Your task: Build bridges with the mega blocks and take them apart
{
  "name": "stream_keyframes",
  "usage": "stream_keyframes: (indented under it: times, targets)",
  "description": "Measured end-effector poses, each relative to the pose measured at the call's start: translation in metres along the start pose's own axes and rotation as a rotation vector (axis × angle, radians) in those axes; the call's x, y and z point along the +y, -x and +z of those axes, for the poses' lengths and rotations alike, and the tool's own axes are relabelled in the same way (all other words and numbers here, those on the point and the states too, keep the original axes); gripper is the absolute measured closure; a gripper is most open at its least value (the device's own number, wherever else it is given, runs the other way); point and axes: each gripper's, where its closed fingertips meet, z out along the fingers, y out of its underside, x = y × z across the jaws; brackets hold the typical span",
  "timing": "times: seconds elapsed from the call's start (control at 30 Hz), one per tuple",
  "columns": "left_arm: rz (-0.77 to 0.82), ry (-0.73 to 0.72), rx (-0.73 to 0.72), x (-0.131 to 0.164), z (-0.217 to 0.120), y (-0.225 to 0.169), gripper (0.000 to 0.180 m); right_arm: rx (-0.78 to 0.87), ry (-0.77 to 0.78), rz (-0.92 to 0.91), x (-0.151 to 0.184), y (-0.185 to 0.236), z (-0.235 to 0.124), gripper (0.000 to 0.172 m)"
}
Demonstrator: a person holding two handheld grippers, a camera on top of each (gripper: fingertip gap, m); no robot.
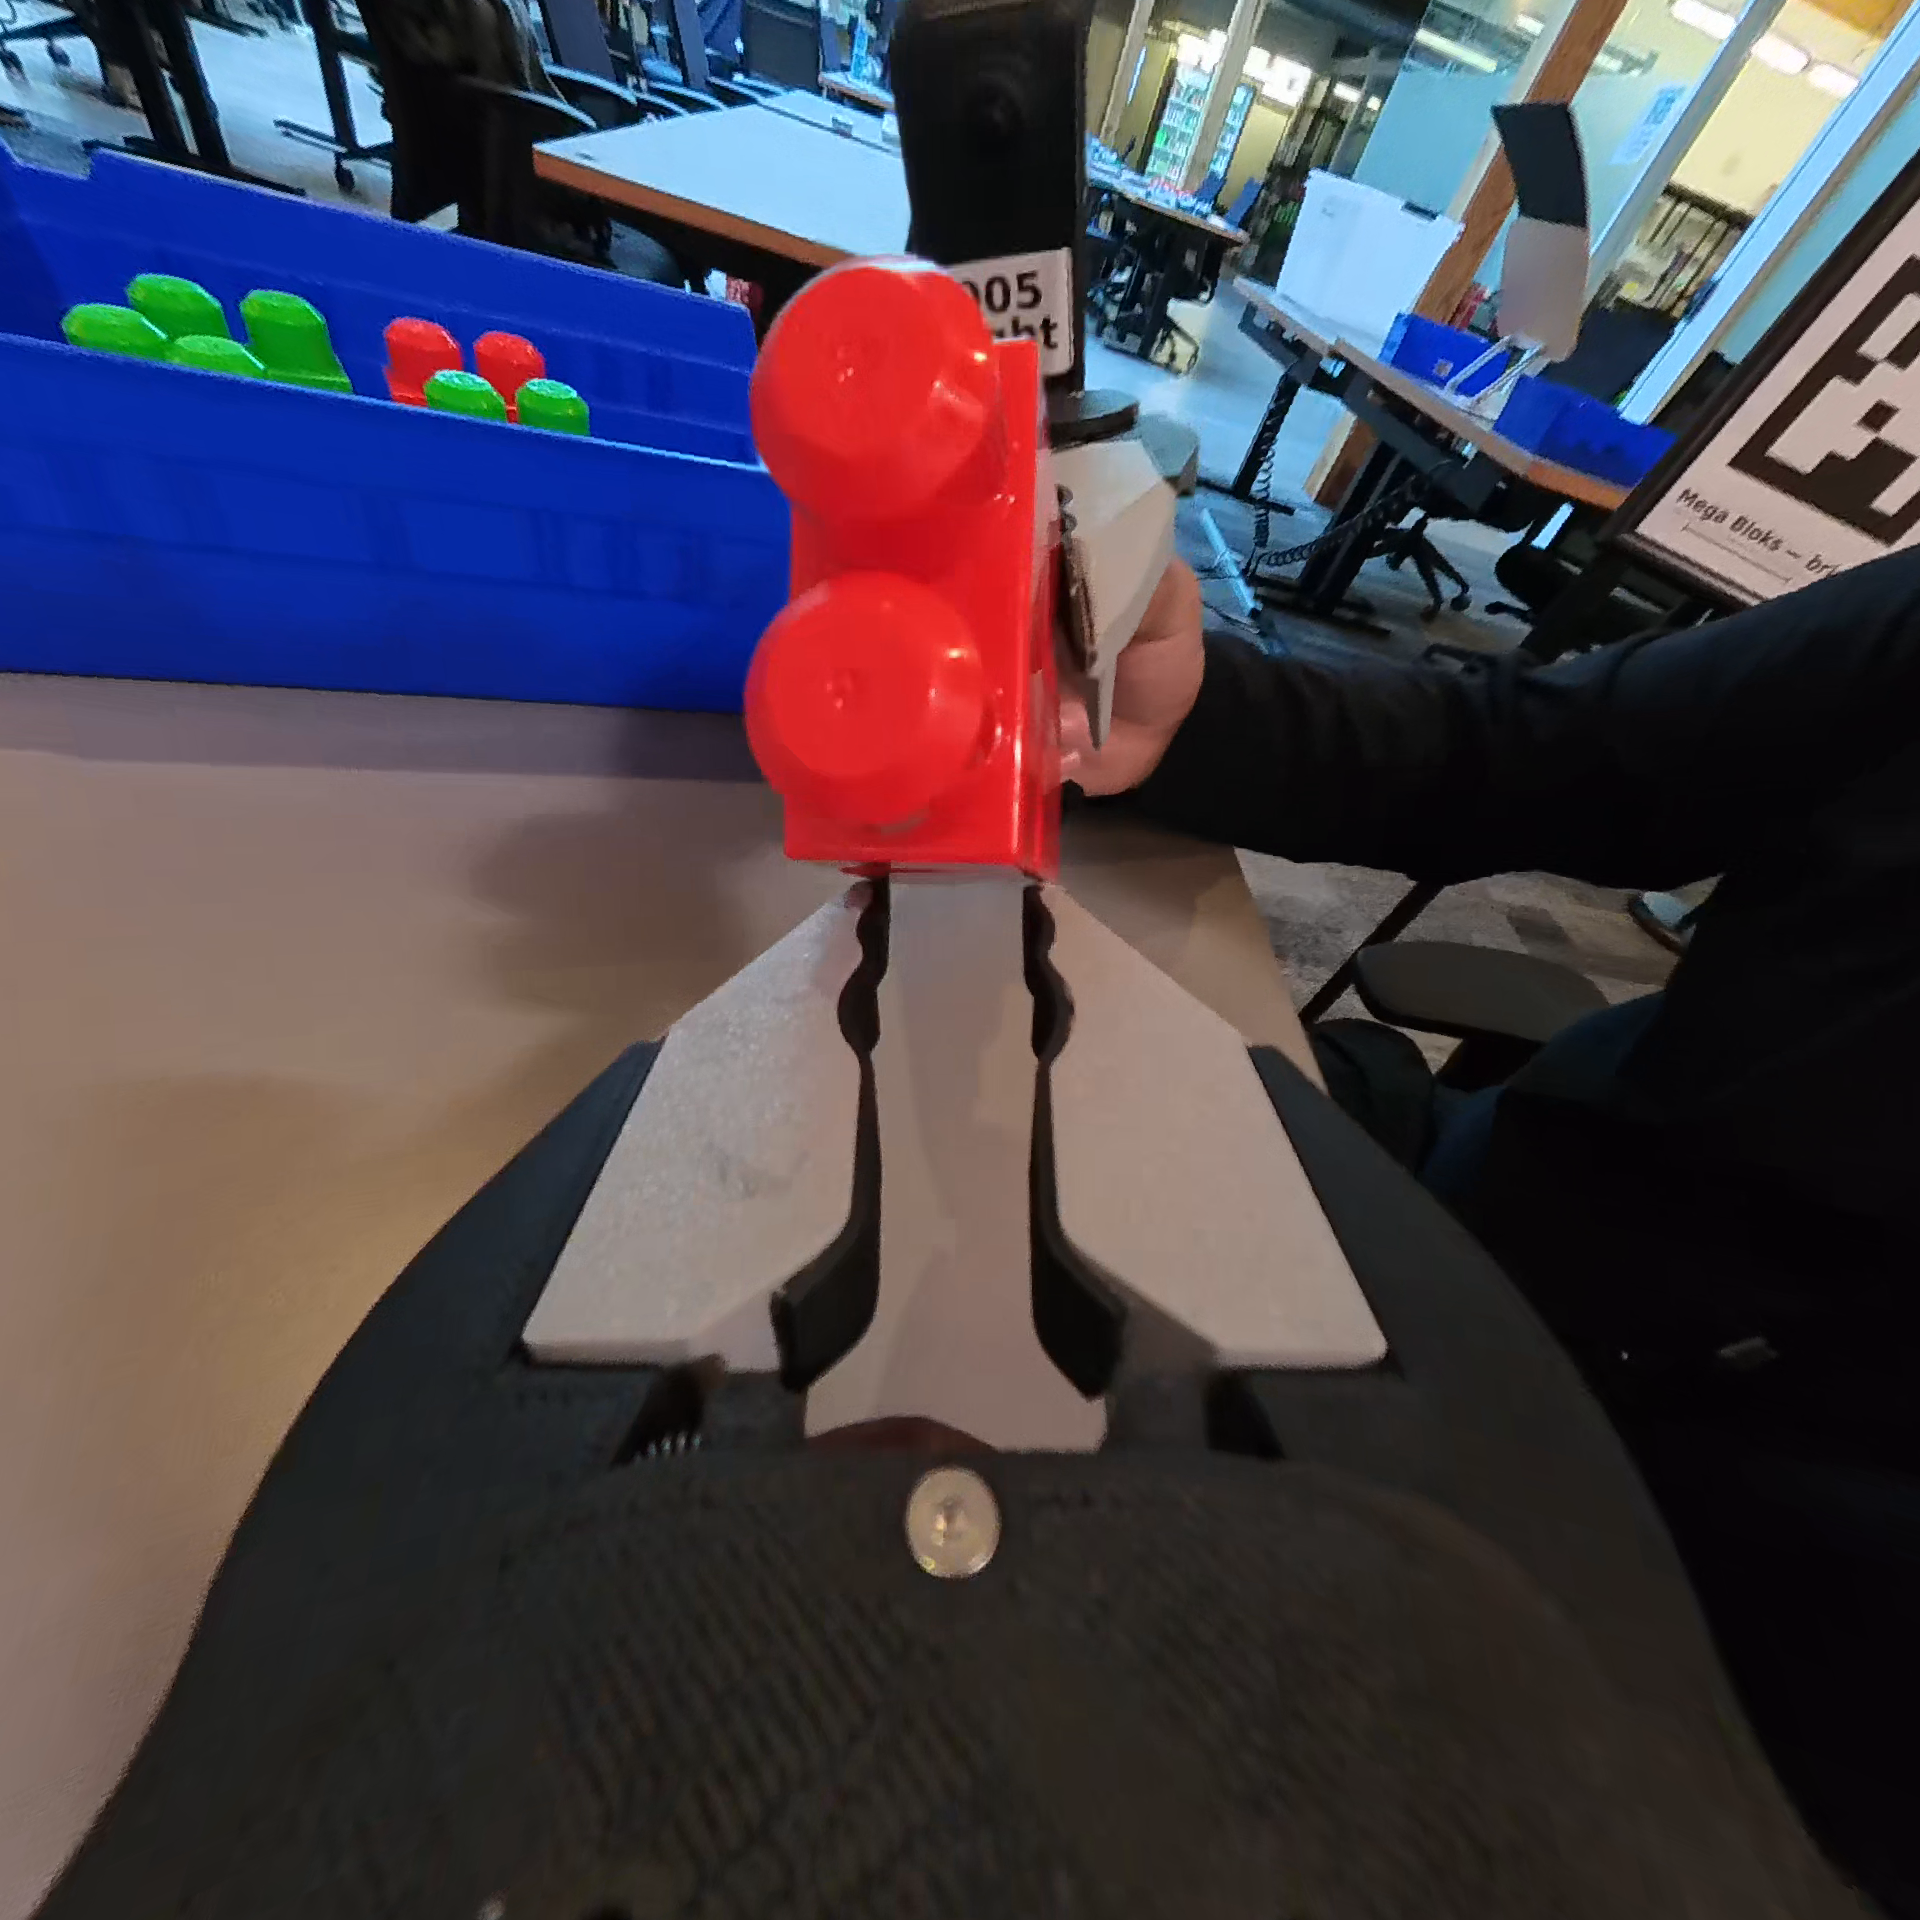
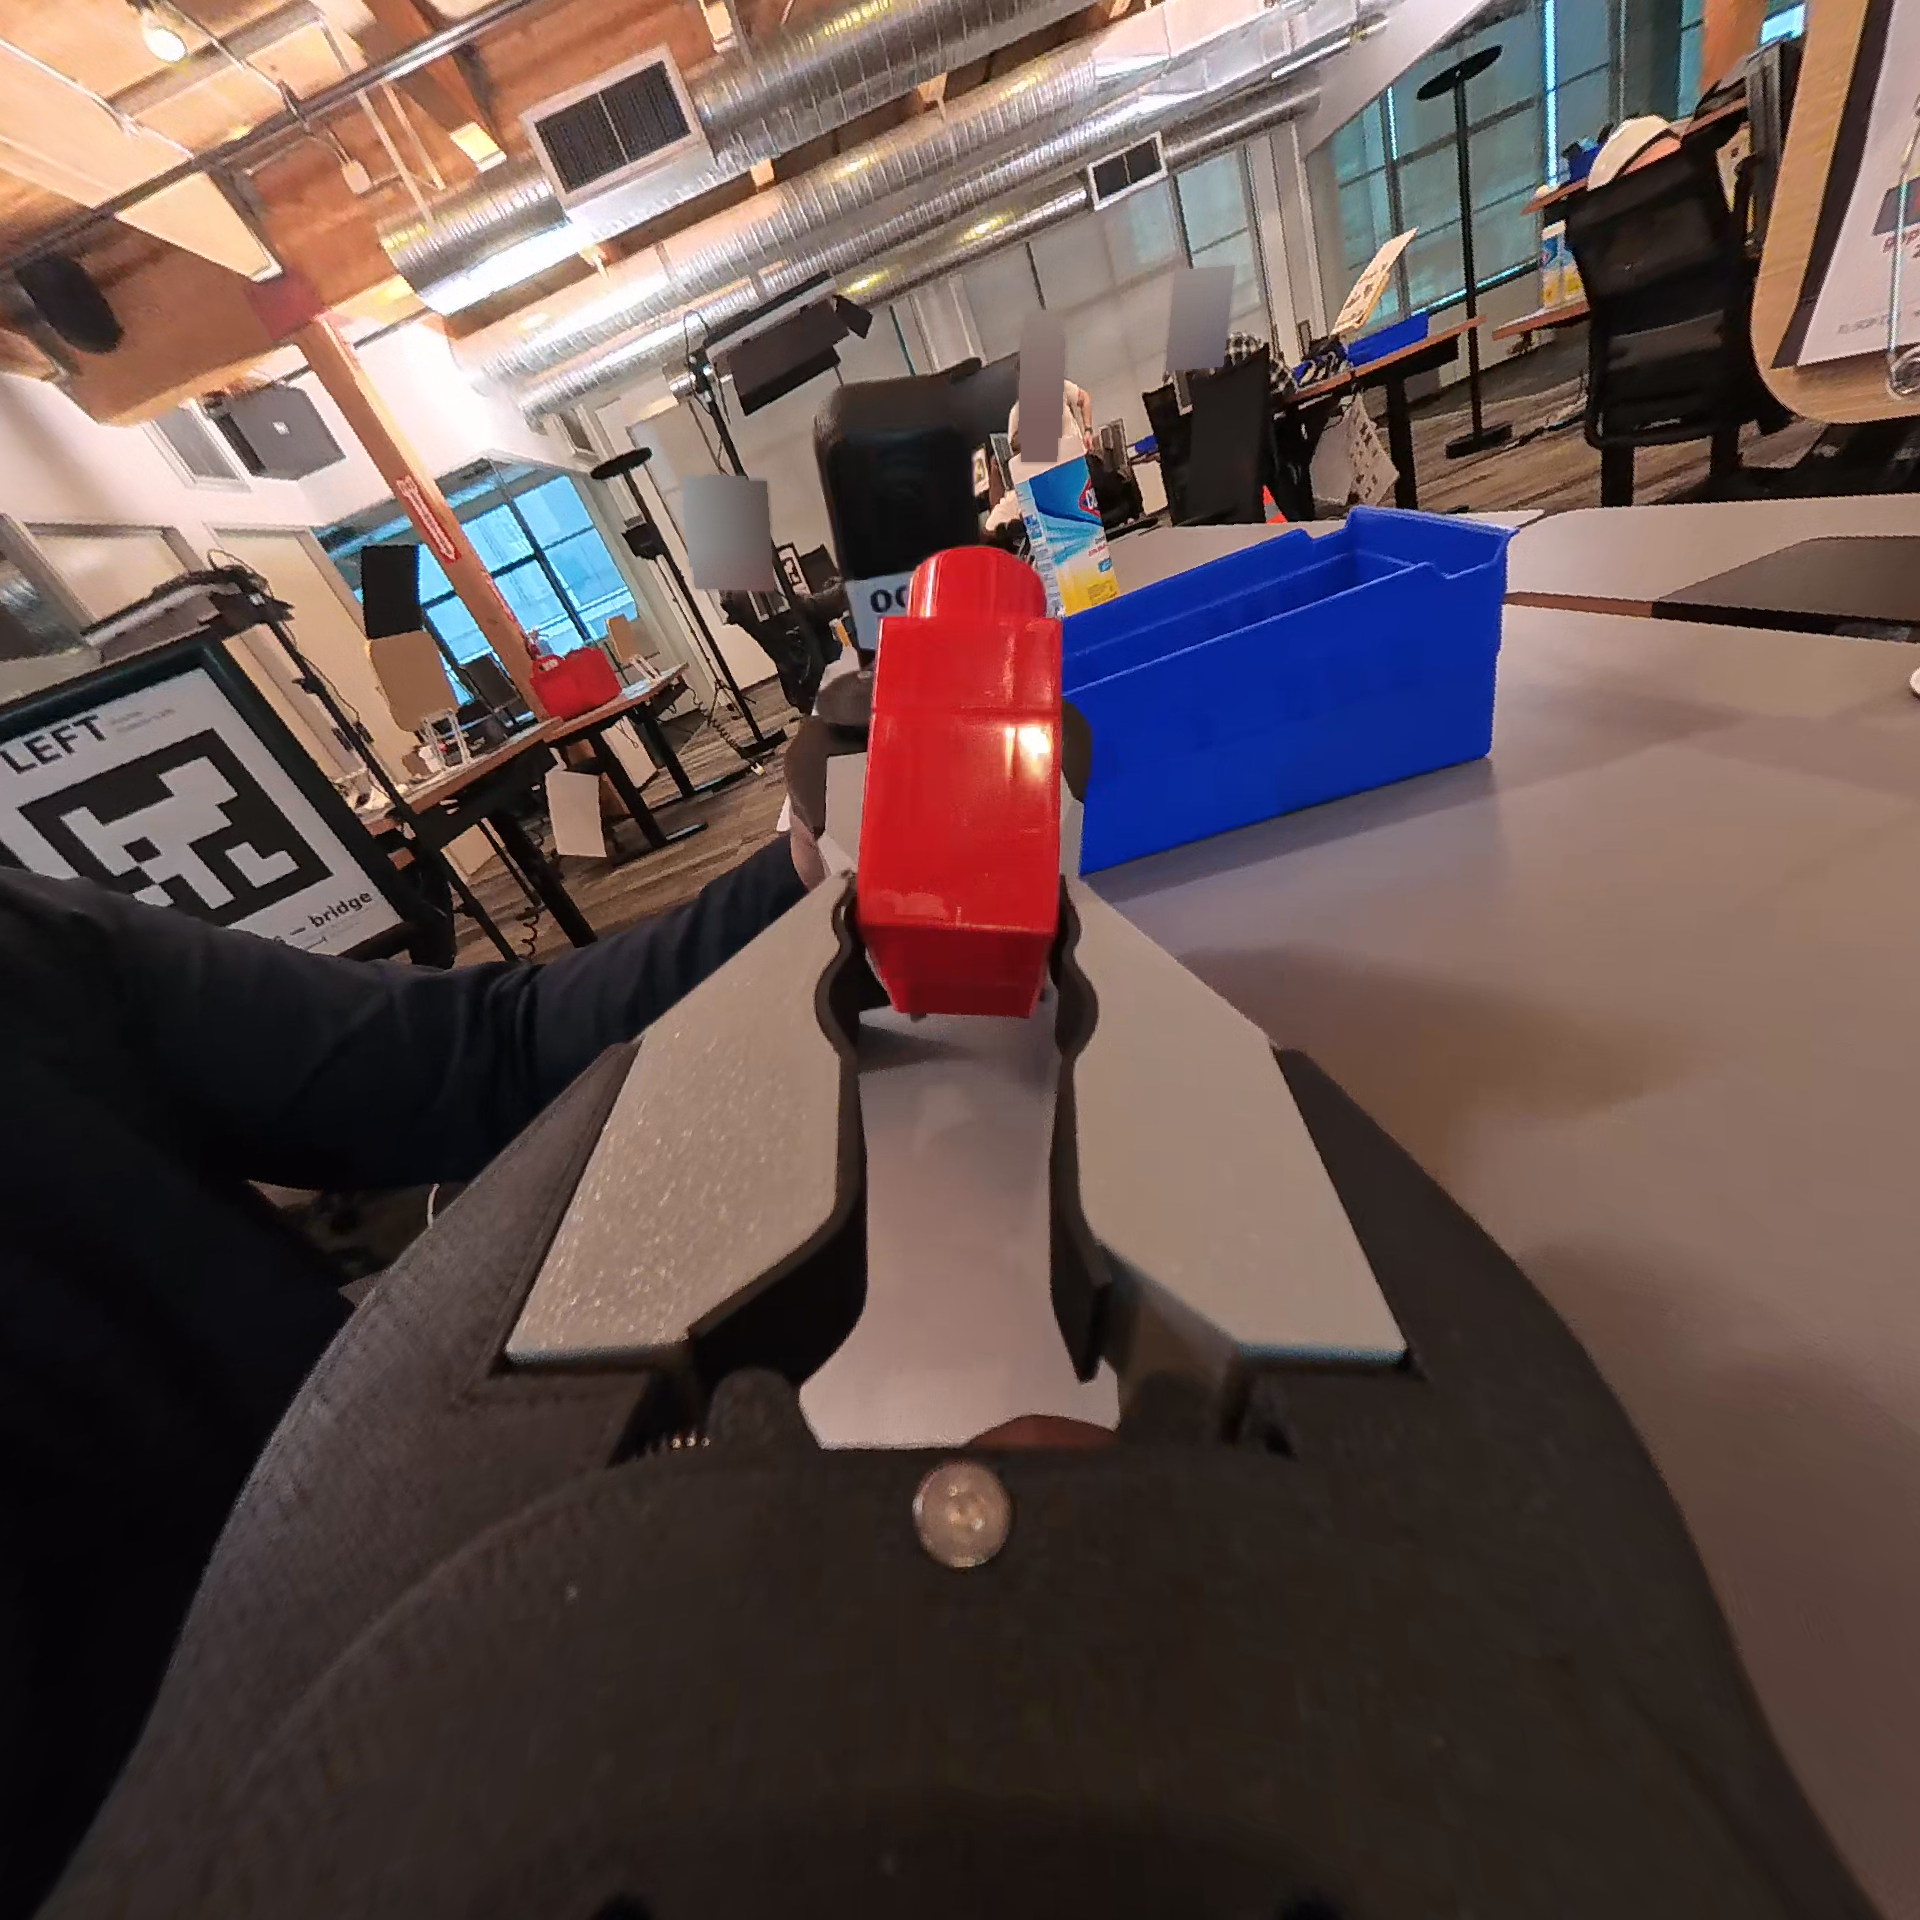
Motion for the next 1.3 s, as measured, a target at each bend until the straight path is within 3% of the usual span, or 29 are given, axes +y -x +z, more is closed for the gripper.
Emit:
stream_keyframes:
  times: [0.13, 0.5, 0.6, 0.73, 0.8, 1.1, 1.3]
  targets:
    - [0.019, 0.024, -0.014, 0.004, 0.002, 0.001, 0.157, 0.016, 0.034, -0.042, 0.004, 0.0, -0.001, 0.14]
    - [-0.098, -0.114, 0.116, -0.015, -0.003, -0.009, 0.141, -0.009, -0.041, -0.001, -0.007, 0.002, -0.009, 0.14]
    - [-0.103, -0.121, 0.043, -0.016, -0.003, 0.004, 0.129, -0.016, -0.042, -0.005, -0.007, 0.004, -0.008, 0.14]
    - [-0.072, -0.119, 0.058, -0.017, 0.0, -0.003, 0.129, -0.023, -0.033, -0.015, -0.005, 0.007, -0.003, 0.14]
    - [-0.045, -0.128, 0.066, -0.019, 0.002, -0.007, 0.142, -0.027, -0.01, -0.018, 0.0, 0.008, 0.0, 0.14]
    - [0.014, -0.162, 0.098, -0.027, -0.009, -0.018, 0.143, -0.097, 0.095, 0.031, 0.019, 0.013, 0.005, 0.14]
    - [0.018, -0.036, 0.08, -0.006, -0.004, -0.014, 0.144, -0.039, 0.116, -0.022, 0.014, 0.006, -0.006, 0.136]
